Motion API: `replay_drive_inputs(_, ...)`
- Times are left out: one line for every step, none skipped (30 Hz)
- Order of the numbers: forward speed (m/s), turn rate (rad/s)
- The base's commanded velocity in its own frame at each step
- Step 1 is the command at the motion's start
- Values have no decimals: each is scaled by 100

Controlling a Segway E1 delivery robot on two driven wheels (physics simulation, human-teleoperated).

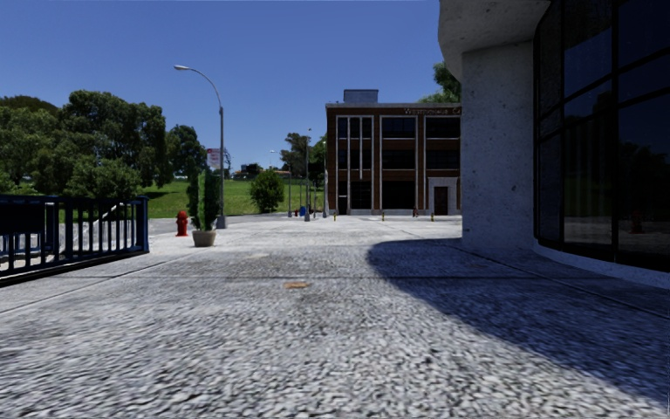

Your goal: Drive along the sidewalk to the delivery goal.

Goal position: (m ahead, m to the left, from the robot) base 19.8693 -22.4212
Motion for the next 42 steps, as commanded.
replay_drive_inputs(198,0)
replay_drive_inputs(198,0)
replay_drive_inputs(198,0)
replay_drive_inputs(198,0)
replay_drive_inputs(198,0)
replay_drive_inputs(198,0)
replay_drive_inputs(198,0)
replay_drive_inputs(198,0)
replay_drive_inputs(198,0)
replay_drive_inputs(198,0)
replay_drive_inputs(198,0)
replay_drive_inputs(198,0)
replay_drive_inputs(198,0)
replay_drive_inputs(198,0)
replay_drive_inputs(198,0)
replay_drive_inputs(198,0)
replay_drive_inputs(198,0)
replay_drive_inputs(198,0)
replay_drive_inputs(198,0)
replay_drive_inputs(198,0)
replay_drive_inputs(198,0)
replay_drive_inputs(198,0)
replay_drive_inputs(198,0)
replay_drive_inputs(198,0)
replay_drive_inputs(198,0)
replay_drive_inputs(198,0)
replay_drive_inputs(198,0)
replay_drive_inputs(198,0)
replay_drive_inputs(198,0)
replay_drive_inputs(198,0)
replay_drive_inputs(198,0)
replay_drive_inputs(198,0)
replay_drive_inputs(198,0)
replay_drive_inputs(198,0)
replay_drive_inputs(198,0)
replay_drive_inputs(198,0)
replay_drive_inputs(198,0)
replay_drive_inputs(198,0)
replay_drive_inputs(198,0)
replay_drive_inputs(198,0)
replay_drive_inputs(198,0)
replay_drive_inputs(198,0)
